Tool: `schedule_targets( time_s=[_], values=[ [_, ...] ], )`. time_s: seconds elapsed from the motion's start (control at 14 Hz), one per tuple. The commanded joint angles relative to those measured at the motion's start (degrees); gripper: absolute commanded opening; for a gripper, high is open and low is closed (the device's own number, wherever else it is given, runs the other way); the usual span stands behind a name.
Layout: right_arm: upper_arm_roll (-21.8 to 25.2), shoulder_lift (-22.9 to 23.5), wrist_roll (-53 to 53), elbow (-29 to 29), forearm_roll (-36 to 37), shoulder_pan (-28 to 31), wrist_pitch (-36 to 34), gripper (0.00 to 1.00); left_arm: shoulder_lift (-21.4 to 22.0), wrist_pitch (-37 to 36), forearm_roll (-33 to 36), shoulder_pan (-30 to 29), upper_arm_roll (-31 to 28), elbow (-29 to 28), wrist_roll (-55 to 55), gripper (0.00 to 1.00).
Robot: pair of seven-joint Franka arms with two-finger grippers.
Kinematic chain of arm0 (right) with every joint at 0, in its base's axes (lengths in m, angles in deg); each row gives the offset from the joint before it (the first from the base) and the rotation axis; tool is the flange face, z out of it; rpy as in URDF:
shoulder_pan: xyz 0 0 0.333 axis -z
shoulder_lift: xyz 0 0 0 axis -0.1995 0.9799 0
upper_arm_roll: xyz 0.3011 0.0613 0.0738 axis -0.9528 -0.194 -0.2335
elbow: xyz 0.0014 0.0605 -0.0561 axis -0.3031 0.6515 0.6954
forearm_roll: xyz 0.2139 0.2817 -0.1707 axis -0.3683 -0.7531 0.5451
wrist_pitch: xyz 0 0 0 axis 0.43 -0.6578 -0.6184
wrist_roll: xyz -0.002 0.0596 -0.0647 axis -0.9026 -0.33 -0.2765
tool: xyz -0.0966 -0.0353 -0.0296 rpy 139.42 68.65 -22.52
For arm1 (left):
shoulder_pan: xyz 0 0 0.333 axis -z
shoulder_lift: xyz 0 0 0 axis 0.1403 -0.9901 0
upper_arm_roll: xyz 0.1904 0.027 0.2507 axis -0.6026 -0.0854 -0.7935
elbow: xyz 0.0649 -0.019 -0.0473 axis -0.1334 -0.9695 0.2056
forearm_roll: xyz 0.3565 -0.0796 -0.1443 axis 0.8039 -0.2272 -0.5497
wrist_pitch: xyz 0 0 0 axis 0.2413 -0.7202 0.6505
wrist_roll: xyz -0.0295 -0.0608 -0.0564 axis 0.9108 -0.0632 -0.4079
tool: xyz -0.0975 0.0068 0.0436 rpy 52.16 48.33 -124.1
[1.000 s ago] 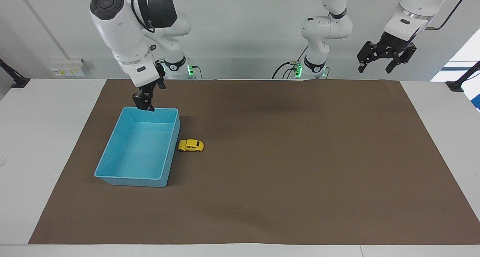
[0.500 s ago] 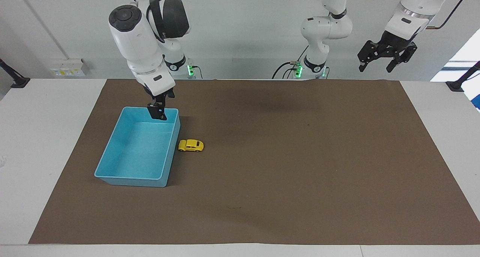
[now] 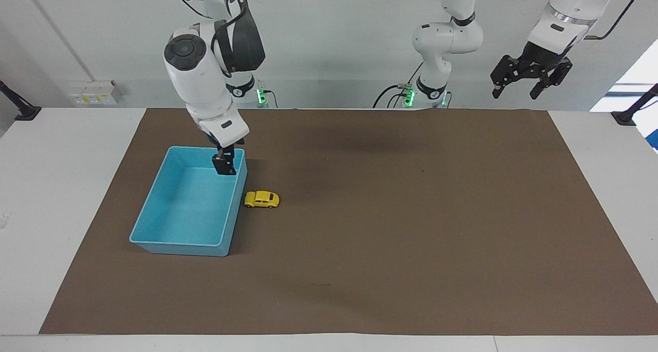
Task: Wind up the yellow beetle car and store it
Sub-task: 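Move the right gripper across the bin toward the car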
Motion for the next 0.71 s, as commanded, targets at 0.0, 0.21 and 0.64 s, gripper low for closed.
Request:
schedule_targets(
  time_s=[0.0, 0.21, 0.64],
  values=[
    [0.0, -0.6, -1.7, 3.1, -0.5, -0.4, 2.5, 1.00, -0.1, -0.7, 0.5, -0.6, 0.2, 0.7, -0.1, 1.00],
    [0.0, -0.1, -2.8, 6.5, -0.5, -0.4, 7.3, 1.00, -0.1, -0.7, 0.5, -0.6, 0.2, 0.7, -0.1, 1.00],
    [0.0, 4.0, -0.1, 7.6, -0.5, -1.3, 13.9, 1.00, -0.1, -0.7, 0.5, -0.6, 0.2, 0.7, -0.1, 1.00]
  ],
)
